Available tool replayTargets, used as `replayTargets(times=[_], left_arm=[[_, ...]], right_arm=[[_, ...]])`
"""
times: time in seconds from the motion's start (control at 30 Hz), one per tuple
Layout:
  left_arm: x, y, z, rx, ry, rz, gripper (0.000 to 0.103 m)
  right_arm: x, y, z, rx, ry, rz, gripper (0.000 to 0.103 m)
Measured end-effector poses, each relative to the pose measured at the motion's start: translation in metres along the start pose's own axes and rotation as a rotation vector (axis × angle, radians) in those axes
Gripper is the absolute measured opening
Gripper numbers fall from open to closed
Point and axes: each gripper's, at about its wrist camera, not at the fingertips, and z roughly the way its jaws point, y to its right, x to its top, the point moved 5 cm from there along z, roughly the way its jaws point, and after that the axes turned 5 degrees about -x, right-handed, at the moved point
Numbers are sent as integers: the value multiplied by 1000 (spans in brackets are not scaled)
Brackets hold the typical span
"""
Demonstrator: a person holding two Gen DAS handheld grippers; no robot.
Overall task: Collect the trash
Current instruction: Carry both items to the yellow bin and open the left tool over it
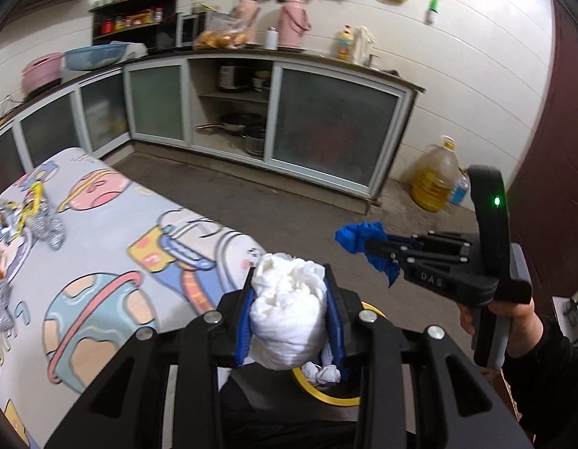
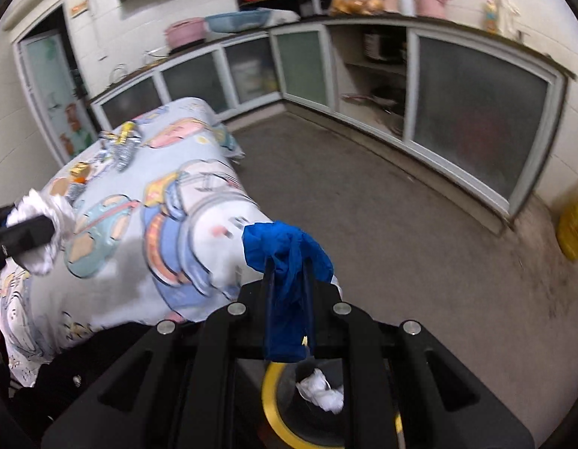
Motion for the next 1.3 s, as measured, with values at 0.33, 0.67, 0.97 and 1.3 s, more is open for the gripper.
replayTargets(times=[0.33,0.67,0.97,1.3], left_arm=[[-5,42,53,-70,-80,60,30],[-38,60,120,-102,-217,80,30],[-70,71,169,-139,-369,78,30],[-77,76,184,-133,-405,66,37]], right_arm=[[-60,49,7,-55,-81,123,13],[-117,72,39,-66,-210,217,13],[-152,89,73,-103,-340,273,13],[-167,98,90,-139,-400,295,14]])
